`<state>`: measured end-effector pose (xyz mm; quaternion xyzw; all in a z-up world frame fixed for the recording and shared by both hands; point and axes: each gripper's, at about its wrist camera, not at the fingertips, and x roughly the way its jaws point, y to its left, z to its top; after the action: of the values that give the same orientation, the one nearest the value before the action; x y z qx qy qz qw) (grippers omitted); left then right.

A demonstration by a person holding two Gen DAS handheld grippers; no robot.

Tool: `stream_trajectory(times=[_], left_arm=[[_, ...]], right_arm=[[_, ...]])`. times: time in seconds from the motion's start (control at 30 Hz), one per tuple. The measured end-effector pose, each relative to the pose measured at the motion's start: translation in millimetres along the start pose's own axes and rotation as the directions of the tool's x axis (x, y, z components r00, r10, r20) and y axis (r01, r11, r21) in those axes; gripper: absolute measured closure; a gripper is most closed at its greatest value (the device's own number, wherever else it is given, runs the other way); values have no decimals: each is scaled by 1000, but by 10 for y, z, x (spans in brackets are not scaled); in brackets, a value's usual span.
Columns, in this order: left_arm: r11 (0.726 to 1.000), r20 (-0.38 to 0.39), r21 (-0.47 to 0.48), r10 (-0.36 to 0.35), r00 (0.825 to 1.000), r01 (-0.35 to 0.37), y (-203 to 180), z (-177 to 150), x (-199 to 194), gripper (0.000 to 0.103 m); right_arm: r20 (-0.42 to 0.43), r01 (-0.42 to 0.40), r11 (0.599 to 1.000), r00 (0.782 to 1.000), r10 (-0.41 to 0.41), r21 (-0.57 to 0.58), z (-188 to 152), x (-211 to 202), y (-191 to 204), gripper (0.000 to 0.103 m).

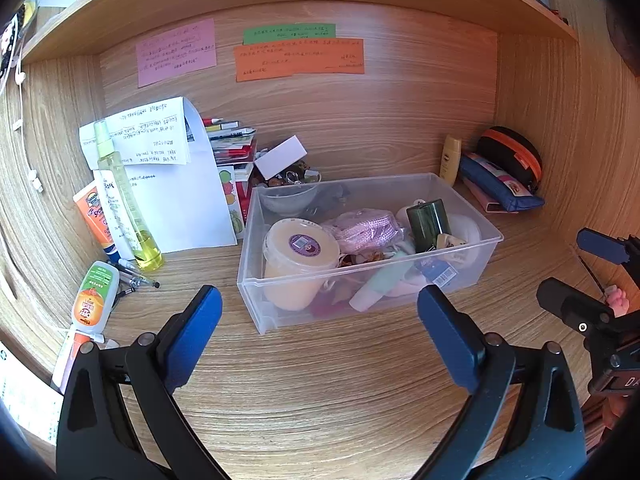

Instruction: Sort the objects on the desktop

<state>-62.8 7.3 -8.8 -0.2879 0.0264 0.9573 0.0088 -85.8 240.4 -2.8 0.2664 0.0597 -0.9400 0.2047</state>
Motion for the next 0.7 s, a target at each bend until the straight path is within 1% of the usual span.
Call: stream_trajectory(times=[0.37, 0.7], left_arm=[[1000, 1, -20, -15, 1000, 15, -10, 27, -8, 4], [999, 9, -26, -23, 1000, 24, 4, 42, -67, 3]], right_arm=[[-2, -5, 1000, 1000, 5, -3, 15, 19, 0, 4], [15, 0, 1000, 1000, 0, -15, 36, -28, 38, 4]])
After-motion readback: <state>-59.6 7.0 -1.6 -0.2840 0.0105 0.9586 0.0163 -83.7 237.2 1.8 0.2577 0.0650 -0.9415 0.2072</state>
